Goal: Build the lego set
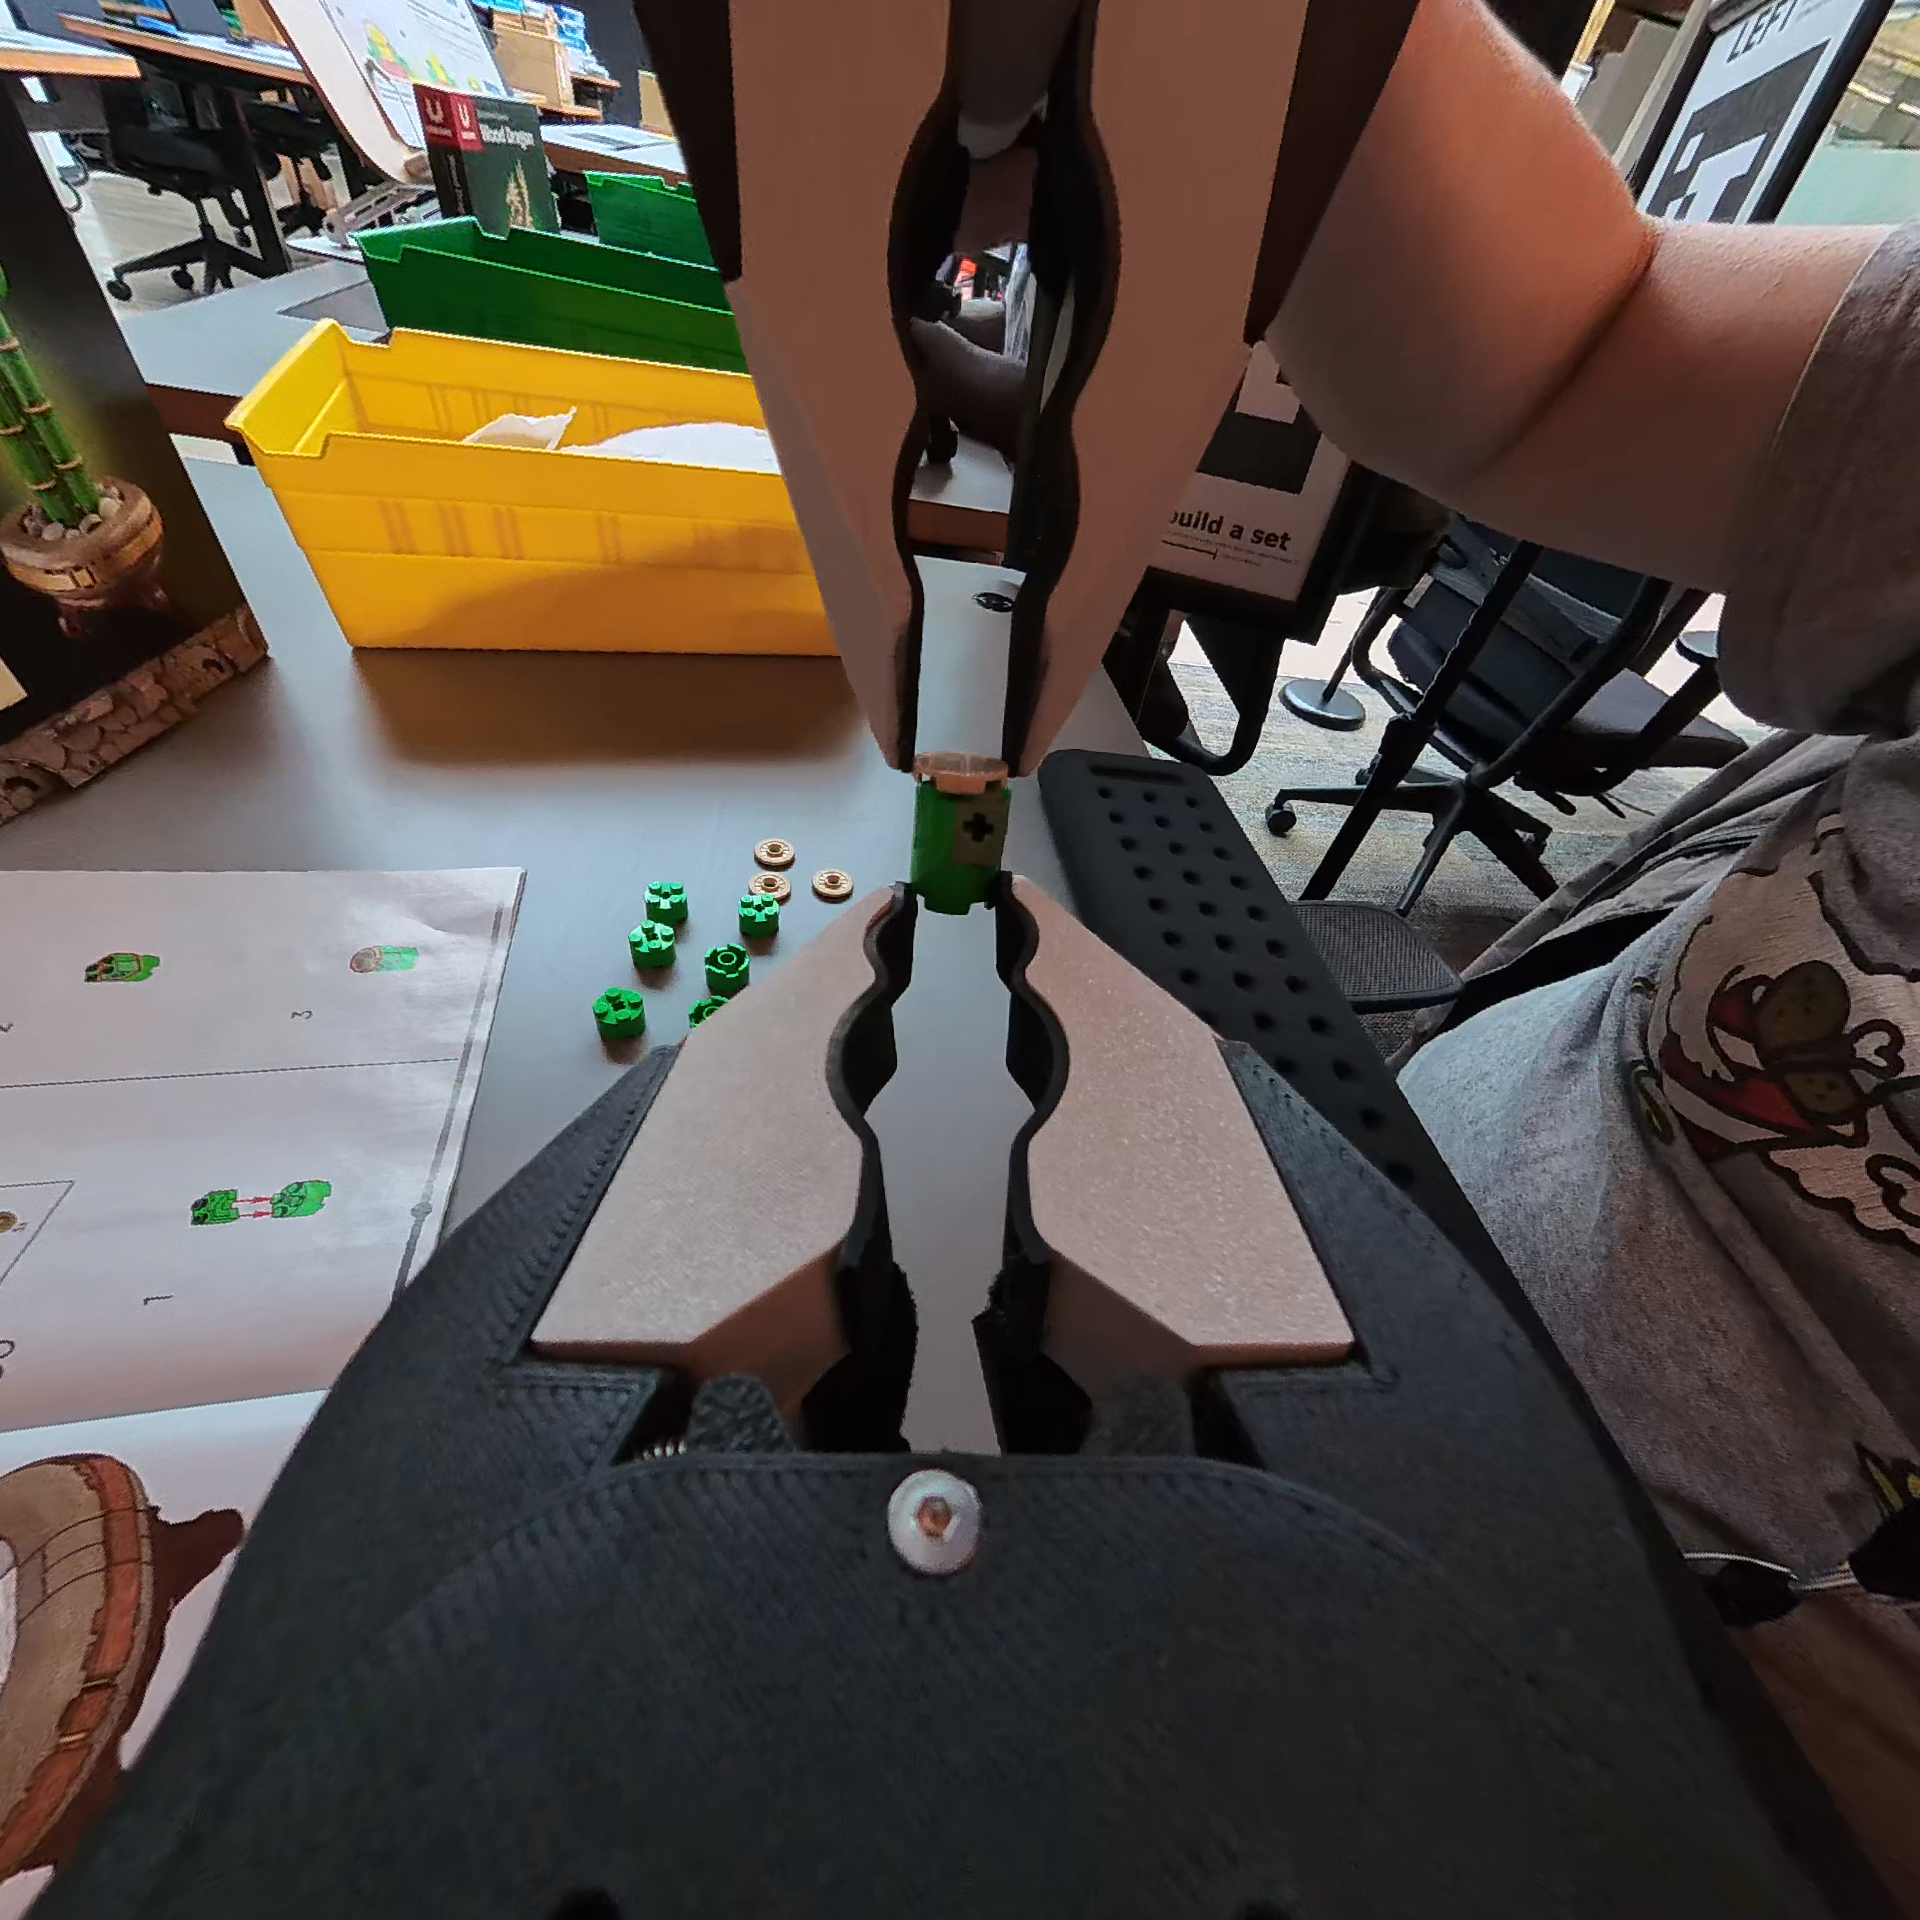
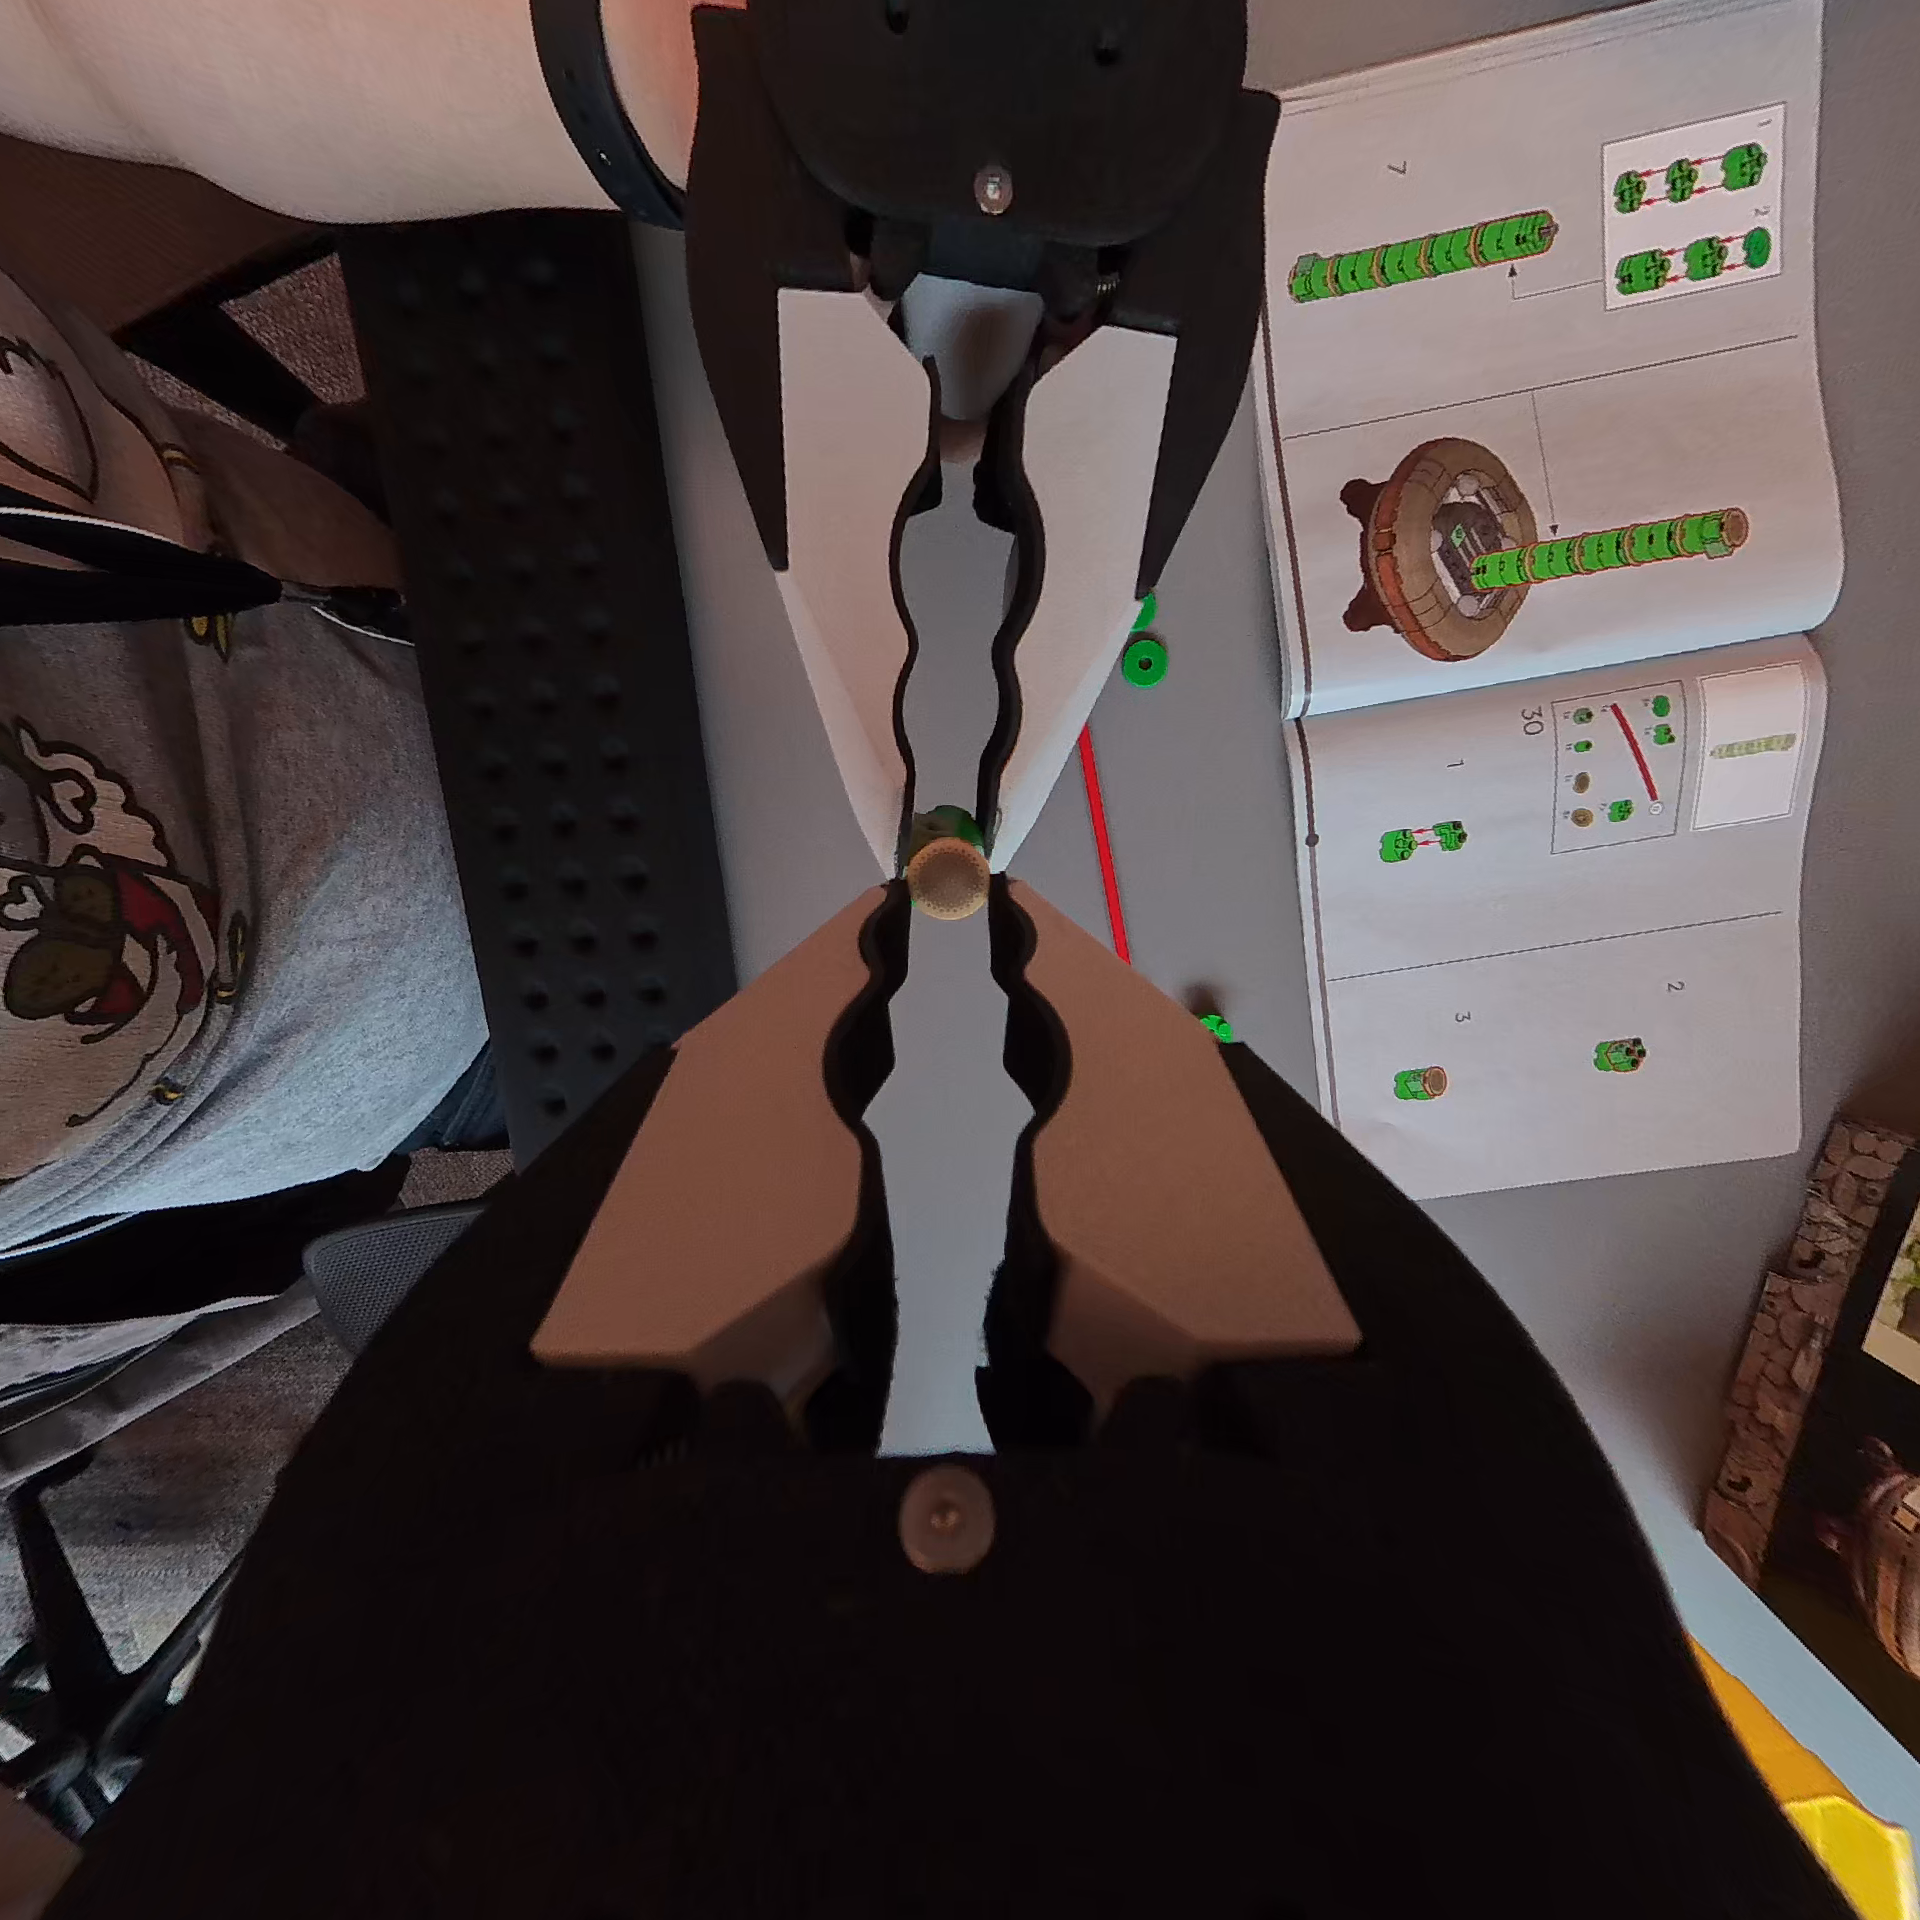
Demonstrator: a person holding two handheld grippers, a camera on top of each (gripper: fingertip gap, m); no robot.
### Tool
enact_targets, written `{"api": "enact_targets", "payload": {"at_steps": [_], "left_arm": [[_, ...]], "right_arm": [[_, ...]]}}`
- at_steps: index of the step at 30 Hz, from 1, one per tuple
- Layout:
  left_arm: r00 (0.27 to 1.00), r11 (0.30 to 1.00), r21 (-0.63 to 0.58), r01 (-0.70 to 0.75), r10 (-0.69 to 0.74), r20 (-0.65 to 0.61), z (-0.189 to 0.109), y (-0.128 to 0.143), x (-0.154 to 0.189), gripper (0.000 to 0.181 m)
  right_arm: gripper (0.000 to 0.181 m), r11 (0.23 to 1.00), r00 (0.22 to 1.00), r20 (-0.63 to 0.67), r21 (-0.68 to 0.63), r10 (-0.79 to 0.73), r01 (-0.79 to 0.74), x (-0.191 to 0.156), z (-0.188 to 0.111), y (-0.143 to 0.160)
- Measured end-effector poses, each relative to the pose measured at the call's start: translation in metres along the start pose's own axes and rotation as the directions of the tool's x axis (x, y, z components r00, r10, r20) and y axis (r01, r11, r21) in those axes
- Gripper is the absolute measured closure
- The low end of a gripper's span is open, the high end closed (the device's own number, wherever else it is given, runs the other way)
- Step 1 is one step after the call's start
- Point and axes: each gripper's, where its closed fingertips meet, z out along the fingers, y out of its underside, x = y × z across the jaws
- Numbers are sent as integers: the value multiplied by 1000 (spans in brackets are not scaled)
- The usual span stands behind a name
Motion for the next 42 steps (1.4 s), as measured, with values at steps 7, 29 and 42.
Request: {"api": "enact_targets", "payload": {"at_steps": [7, 29, 42], "left_arm": [[1000, 998, 56, 2, -2, 9, -4, -16, 3, 167], [988, 965, 218, -148, 155, -18, -44, -156, 19, 167], [985, 957, 243, -155, 168, -35, -62, -162, 34, 168]], "right_arm": [[167, 999, 1000, -16, -20, -25, 24, -1, -15, -10], [167, 997, 983, -185, -79, -22, 7, -5, -142, -76], [167, 990, 984, -178, -142, -8, -18, -15, -144, -100]]}}
